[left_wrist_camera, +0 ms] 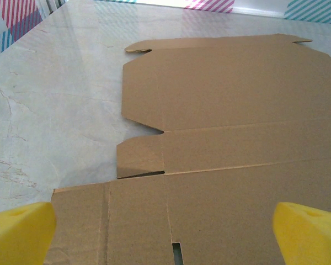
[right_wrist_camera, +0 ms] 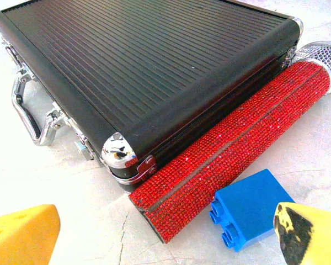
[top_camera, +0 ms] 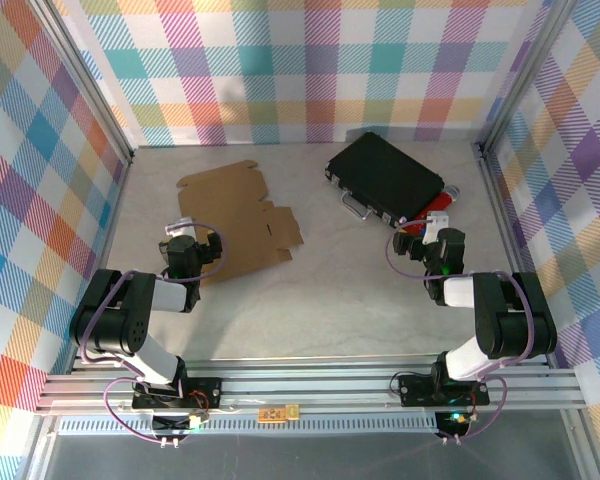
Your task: Fold the paper box
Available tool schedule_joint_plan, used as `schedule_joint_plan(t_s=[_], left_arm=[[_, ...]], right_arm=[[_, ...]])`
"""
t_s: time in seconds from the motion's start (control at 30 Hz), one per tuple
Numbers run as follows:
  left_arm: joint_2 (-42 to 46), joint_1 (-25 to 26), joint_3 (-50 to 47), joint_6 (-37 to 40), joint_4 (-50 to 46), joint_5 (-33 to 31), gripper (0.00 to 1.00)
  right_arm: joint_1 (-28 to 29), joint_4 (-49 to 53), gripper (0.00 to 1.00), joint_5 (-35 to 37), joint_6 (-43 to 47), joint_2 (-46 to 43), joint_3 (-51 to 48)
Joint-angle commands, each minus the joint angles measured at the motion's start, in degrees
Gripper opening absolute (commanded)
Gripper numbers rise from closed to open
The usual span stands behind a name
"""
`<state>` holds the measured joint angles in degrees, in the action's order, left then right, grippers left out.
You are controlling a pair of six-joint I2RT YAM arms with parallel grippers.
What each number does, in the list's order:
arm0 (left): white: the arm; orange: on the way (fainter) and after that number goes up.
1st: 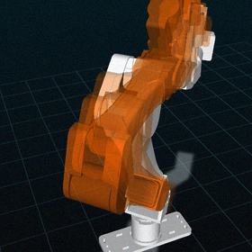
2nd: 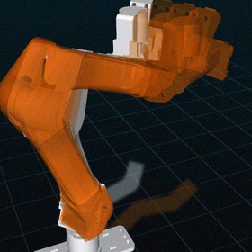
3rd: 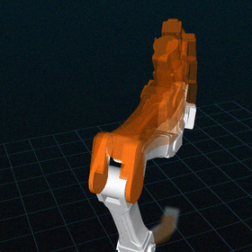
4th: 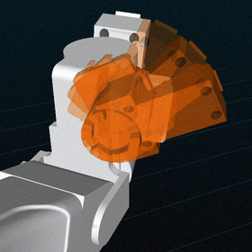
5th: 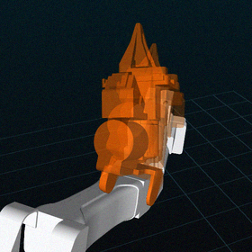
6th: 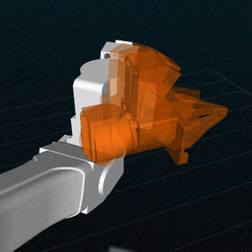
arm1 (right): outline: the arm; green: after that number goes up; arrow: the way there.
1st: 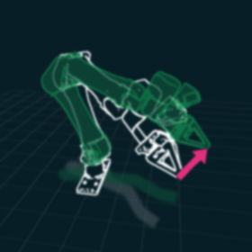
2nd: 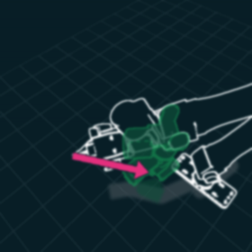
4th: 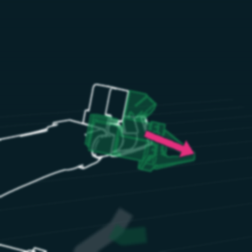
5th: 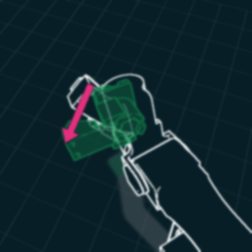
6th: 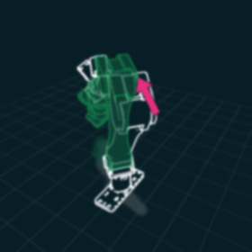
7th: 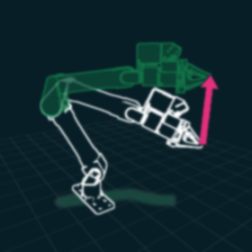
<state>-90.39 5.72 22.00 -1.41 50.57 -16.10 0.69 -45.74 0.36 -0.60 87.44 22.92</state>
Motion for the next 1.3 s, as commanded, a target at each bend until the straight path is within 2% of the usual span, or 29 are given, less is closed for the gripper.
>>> schedule_joint_plan(t_s=[0.0,0.07,0.17,0.27,0.3,0.33,0.37,0.4,0.43,0.47,0.5,0.53,0.57,0.6,0.67,0.8,0.87,0.93,1.0,1.03,1.13,1.2,1.27], left_arm=[[0.59,-0.13,-0.15,1.28,1.58,-0.03,1.0],[4.47,2.04,1.32,2.8,-3.54,-3.94,1.0],[12.38,7.61,5.12,6.27,-14.07,-12.71,1.0],[20.91,11.57,9.26,3.39,-19.06,-19.77,1.0],[22.87,12.83,12.98,1.85,-22.88,-22.85,1.0],[24.63,13.42,18.71,-2.94,-31.15,-25.7,1.0],[25.48,13.4,26.71,-12.59,-44.6,-26.66,1.0],[25.3,13.01,35.16,-19.72,-59.28,-25.39,1.0],[23.97,12.07,45.2,-24.68,-75.4,-19.4,1.0],[22.29,11.87,52.59,-30.01,-85.45,-18.11,1.0],[21.38,11.64,54.73,-32.33,-87.18,-15.72,1.0],[21.23,9.33,54.65,-33.27,-85.26,-6.27,1.0],[21.23,7.02,53.56,-36.25,-83.34,3.1,0.99],[21.24,6.13,52.46,-39.16,-82.48,7.85,0.94],[20.07,5.98,52.27,-42.86,-84.83,13.69,0.84],[17.68,6.02,52.27,-42.58,-95.86,20.41,0.75],[16.66,5.72,49.53,-39.79,-99.73,23.85,0.64],[16.09,5.17,47.03,-38.33,-102.84,25.19,0.57],[16.05,4.25,44.7,-37.44,-103.7,26.22,0.56],[16.15,3.64,43.58,-37.35,-103.52,25.72,0.54],[15.03,-0.04,40.0,-37.47,-99.11,27.23,0.52],[12.14,-3.11,39.22,-37.57,-96.51,28.84,0.49],[7.85,-6.21,40.31,-36.26,-95.02,29.42,0.44]], right_arm=[[-0.36,-1.1,0.99,-0.49,-0.23,0.36,0.82],[-0.39,-0.8,0.99,0.07,-0.48,-0.43,1.18],[-0.4,15.96,0.99,7.64,-3.69,-9.15,5.55],[-0.28,27.26,0.99,14.23,-9.34,-22.29,9.44],[-0.23,30.36,0.99,15.28,-10.04,-25.78,11.77],[-0.14,34.39,0.99,16.61,-10.29,-29.26,15.75],[-0.01,38.27,0.99,17.7,-10.4,-31.51,20.71],[-0.03,41.71,0.99,18.73,-10.93,-32.4,26.11],[0.01,49.44,0.99,21.89,-14.74,-32.04,34.42],[-0.07,56.73,0.99,24.98,-19.95,-31.01,41.09],[-0.06,66.23,0.99,28.07,-25.61,-29.96,47.57],[-0.05,78.21,0.99,31.41,-33.35,-28.92,53.95],[-0.35,83.21,0.99,35.28,-41.08,-28.37,56.51],[-1.25,82.62,0.99,31.77,-41.28,-28.5,56.66],[-2.25,79.35,0.99,16.9,-36.22,-28.18,58.37],[0.61,90.46,0.99,3.07,-45.8,-24.41,61.38],[7.34,96.07,0.99,1.54,-48.94,-22.68,58.89],[16.99,97.83,0.99,2.93,-50.65,-21.76,54.97],[24.17,93.79,0.83,-1.34,-53.41,-20.73,49.64],[26.92,90.16,0.8,-4.51,-55.13,-19.67,46.88],[30.26,79.02,0.66,-15.6,-60.82,-14.18,40.53],[32.29,71.96,0.57,-19.36,-64.63,-10.7,37.5],[34.89,61.46,0.54,-21.18,-70.9,-7.72,33.35]])
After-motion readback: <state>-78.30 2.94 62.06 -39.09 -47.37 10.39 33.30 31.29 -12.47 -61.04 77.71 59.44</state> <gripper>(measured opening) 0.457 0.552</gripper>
